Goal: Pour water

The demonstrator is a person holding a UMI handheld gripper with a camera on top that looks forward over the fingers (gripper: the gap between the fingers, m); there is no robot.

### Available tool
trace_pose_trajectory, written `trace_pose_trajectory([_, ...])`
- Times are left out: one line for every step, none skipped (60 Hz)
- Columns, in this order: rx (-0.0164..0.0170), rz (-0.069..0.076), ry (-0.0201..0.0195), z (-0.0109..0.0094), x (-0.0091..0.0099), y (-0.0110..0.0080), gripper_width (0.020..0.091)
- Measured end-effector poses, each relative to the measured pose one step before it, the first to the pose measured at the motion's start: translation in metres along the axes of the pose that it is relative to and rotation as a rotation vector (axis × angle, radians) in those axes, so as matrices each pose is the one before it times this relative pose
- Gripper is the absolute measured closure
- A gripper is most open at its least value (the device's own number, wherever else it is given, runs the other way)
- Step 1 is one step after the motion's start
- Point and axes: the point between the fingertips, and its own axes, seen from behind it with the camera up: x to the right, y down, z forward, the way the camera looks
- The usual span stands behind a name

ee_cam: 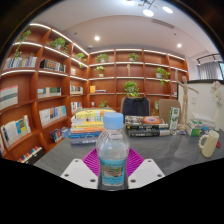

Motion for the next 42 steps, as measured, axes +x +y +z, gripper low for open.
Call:
trace_pose_trajectory([-0.00233,-0.0069,-0.00038,0.00042,0.00002,0.00071,0.0814])
trace_pose_trajectory([-0.00132,-0.0009,0.00035,0.00021,0.00033,0.00015,0.0813])
trace_pose_trajectory([-0.00377,0.0056,-0.00114,-0.00004,0.00011,0.00011,0.0813])
trace_pose_trajectory([-0.00452,0.0046,-0.00147,0.00003,0.00039,-0.00017,0.0813])
trace_pose_trajectory([-0.00373,-0.0002,-0.00166,-0.00010,0.00082,-0.00034,0.0814])
trace_pose_trajectory([-0.00684,-0.0042,-0.00120,-0.00046,0.00091,0.00014,0.0814])
trace_pose_trajectory([-0.00669,-0.0052,0.00170,-0.00045,0.00186,0.00044,0.0815])
trace_pose_trajectory([-0.00684,-0.0030,0.00487,-0.00072,0.00291,0.00046,0.0814])
trace_pose_trajectory([-0.00422,0.0029,0.00592,-0.00142,0.00352,0.00055,0.0814])
trace_pose_trajectory([-0.00621,0.0067,0.00670,-0.00136,0.00333,0.00051,0.0814])
trace_pose_trajectory([-0.00453,0.0087,0.00434,-0.00092,0.00367,-0.00003,0.0814])
trace_pose_trajectory([-0.00244,0.0112,0.00184,-0.00102,0.00368,-0.00045,0.0815])
trace_pose_trajectory([-0.00047,0.0146,0.00020,-0.00107,0.00370,-0.00076,0.0814])
trace_pose_trajectory([0.00141,0.0186,-0.00117,-0.00110,0.00367,-0.00123,0.0813])
trace_pose_trajectory([0.00240,0.0233,-0.00079,-0.00107,0.00430,-0.00146,0.0813])
trace_pose_trajectory([0.00165,0.0282,0.00011,-0.00096,0.00484,-0.00124,0.0814])
trace_pose_trajectory([-0.00283,0.0309,0.00170,-0.00034,0.00459,-0.00197,0.0814])
trace_pose_trajectory([0.00342,0.0315,-0.00190,-0.00171,0.00589,-0.00092,0.0813])
trace_pose_trajectory([0.00173,0.0313,-0.00135,-0.00081,0.00564,-0.00186,0.0813])
trace_pose_trajectory([0.00271,0.0314,-0.00117,-0.00071,0.00562,-0.00222,0.0815])
trace_pose_trajectory([0.00311,0.0328,-0.00049,-0.00086,0.00598,-0.00268,0.0815])
trace_pose_trajectory([0.00054,0.0363,0.00191,-0.00029,0.00597,-0.00321,0.0815])
trace_pose_trajectory([0.00391,0.0370,0.00039,-0.00103,0.00618,-0.00334,0.0815])
trace_pose_trajectory([0.00642,0.0371,-0.00057,-0.00078,0.00550,-0.00418,0.0814])
trace_pose_trajectory([0.00765,0.0362,0.00051,-0.00143,0.00293,-0.00490,0.0814])
trace_pose_trajectory([0.01217,0.0356,-0.00458,-0.00034,0.00750,-0.00424,0.0814])
trace_pose_trajectory([0.00858,0.0394,-0.00215,-0.00122,0.00549,-0.00538,0.0815])
trace_pose_trajectory([0.00597,0.0423,0.00070,-0.00207,0.00364,-0.00663,0.0815])
trace_pose_trajectory([0.01185,0.0382,-0.00220,-0.00085,0.00752,-0.00517,0.0815])
trace_pose_trajectory([0.00706,0.0410,0.00293,-0.00216,0.00409,-0.00727,0.0814])
trace_pose_trajectory([0.00983,0.0381,0.00159,-0.00130,0.00572,-0.00649,0.0815])
trace_pose_trajectory([0.00953,0.0364,0.00100,-0.00110,0.00533,-0.00680,0.0815])
trace_pose_trajectory([0.00854,0.0360,0.00143,-0.00162,0.00343,-0.00669,0.0815])
trace_pose_trajectory([0.00839,0.0373,-0.00182,-0.00062,0.00458,-0.00653,0.0815])
trace_pose_trajectory([0.01068,0.0382,-0.00335,0.00140,0.00578,-0.00644,0.0815])
trace_pose_trajectory([0.00936,0.0416,-0.00288,-0.00076,0.00367,-0.00675,0.0815])
trace_pose_trajectory([0.00960,0.0428,-0.00376,-0.00057,0.00350,-0.00716,0.0816])
trace_pose_trajectory([0.00892,0.0436,-0.00523,0.00005,0.00324,-0.00708,0.0815])
trace_pose_trajectory([0.00901,0.0435,-0.00579,-0.00017,0.00242,-0.00709,0.0814])
trace_pose_trajectory([0.00853,0.0434,-0.00451,-0.00281,0.00061,-0.00691,0.0814])
trace_pose_trajectory([0.01141,0.0396,-0.00709,0.00275,0.00285,-0.00736,0.0815])
trace_pose_trajectory([0.00682,0.0439,0.00125,-0.00766,-0.00577,-0.00554,0.0815])
